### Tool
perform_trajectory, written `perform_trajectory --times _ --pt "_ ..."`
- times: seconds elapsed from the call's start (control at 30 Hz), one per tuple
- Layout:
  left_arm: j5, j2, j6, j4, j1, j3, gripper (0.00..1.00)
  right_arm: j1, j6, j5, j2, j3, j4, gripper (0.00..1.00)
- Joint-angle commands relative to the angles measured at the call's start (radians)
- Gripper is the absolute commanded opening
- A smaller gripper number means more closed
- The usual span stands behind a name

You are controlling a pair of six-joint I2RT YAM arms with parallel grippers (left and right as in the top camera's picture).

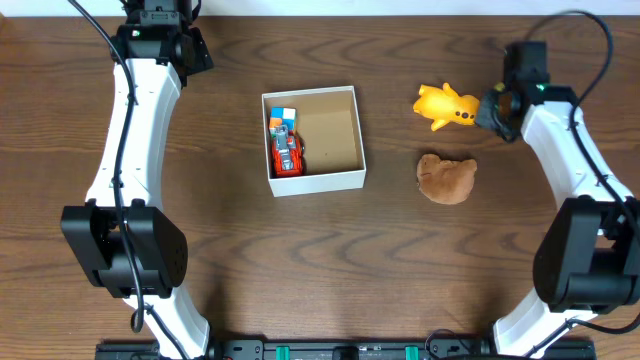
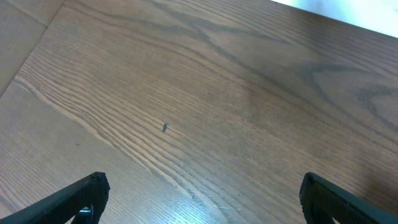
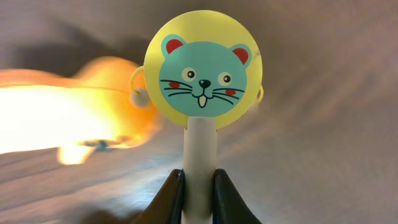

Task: Pack container
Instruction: 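Lift the rattle with the right gripper and carry it over the box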

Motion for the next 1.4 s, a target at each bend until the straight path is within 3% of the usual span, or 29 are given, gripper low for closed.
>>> perform_trajectory --times 0.0,0.23,0.47,0.57,1.0,1.37 --pt "-0.002 -0.003 -0.002 0.000 0.001 0.005 0.98 0.080 -0.196 -0.053 -0.007 0.097 0.000 0.01" --pt "-0.002 -0.003 -0.002 0.000 0.001 0.005 0.98 0.223 -0.259 -0.106 -0.007 0.245 0.024 0.01" --pt "-0.002 -0.003 -0.002 0.000 0.001 0.005 0.98 0.355 -0.268 -0.293 -0.007 0.256 0.167 0.01" --pt "-0.002 -0.003 -0.002 0.000 0.001 0.005 0.98 0.409 -0.355 -0.304 -0.007 0.256 0.176 0.01" --pt "-0.002 -0.003 -0.002 0.000 0.001 0.005 0.98 0.515 -0.834 -0.304 -0.006 0.256 0.055 0.01" --pt "-0.002 -0.003 -0.002 0.000 0.001 0.005 0.98 0.516 -0.893 -0.417 0.047 0.252 -0.097 0.01"
